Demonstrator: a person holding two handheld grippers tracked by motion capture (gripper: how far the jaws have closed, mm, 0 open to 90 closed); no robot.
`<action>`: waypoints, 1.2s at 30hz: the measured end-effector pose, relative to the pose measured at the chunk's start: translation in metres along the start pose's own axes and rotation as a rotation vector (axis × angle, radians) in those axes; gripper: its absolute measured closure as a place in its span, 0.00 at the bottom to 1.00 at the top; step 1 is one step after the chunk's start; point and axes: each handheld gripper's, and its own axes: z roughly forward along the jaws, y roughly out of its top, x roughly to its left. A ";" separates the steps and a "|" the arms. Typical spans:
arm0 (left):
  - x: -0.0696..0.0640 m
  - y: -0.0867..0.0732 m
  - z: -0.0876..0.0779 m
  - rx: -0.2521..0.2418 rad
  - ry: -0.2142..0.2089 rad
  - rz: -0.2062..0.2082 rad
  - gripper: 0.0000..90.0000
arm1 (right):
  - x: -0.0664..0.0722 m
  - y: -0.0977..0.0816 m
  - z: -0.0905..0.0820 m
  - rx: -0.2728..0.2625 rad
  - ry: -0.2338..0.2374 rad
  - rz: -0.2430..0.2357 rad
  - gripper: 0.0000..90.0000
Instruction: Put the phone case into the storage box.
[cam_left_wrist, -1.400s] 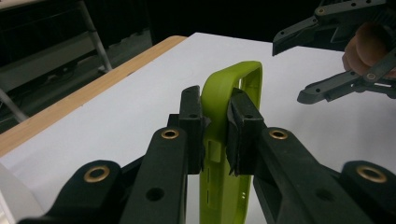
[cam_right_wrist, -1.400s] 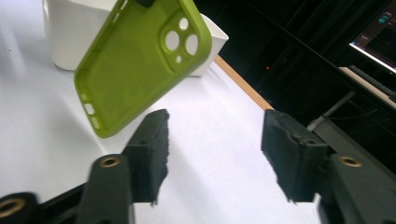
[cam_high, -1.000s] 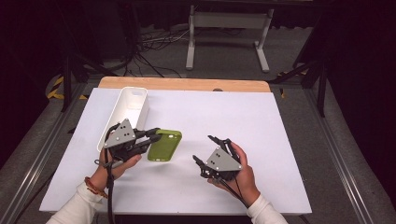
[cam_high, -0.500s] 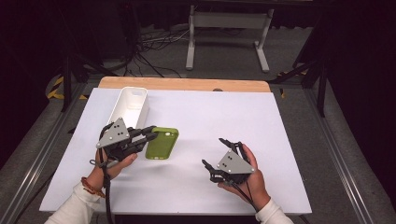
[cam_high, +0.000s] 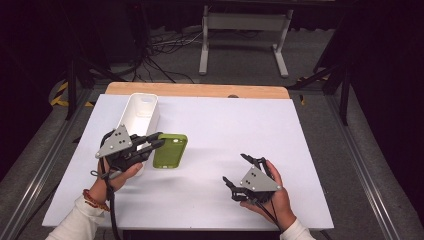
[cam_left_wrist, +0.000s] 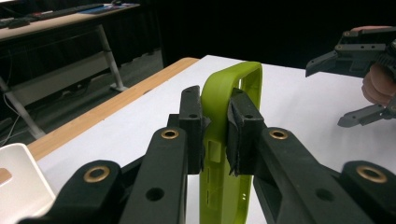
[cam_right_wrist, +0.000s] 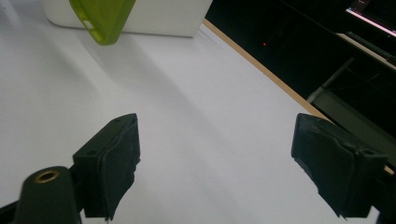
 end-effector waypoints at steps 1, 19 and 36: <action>0.000 0.000 -0.001 -0.003 0.002 0.000 0.87 | 0.000 -0.001 -0.001 0.001 0.003 0.003 0.18; 0.005 0.005 -0.013 -0.033 0.020 -0.007 0.87 | 0.007 -0.017 -0.007 0.016 0.018 0.010 0.18; 0.016 0.009 -0.035 -0.088 0.070 -0.020 0.87 | 0.013 -0.021 -0.003 0.030 0.033 0.009 0.19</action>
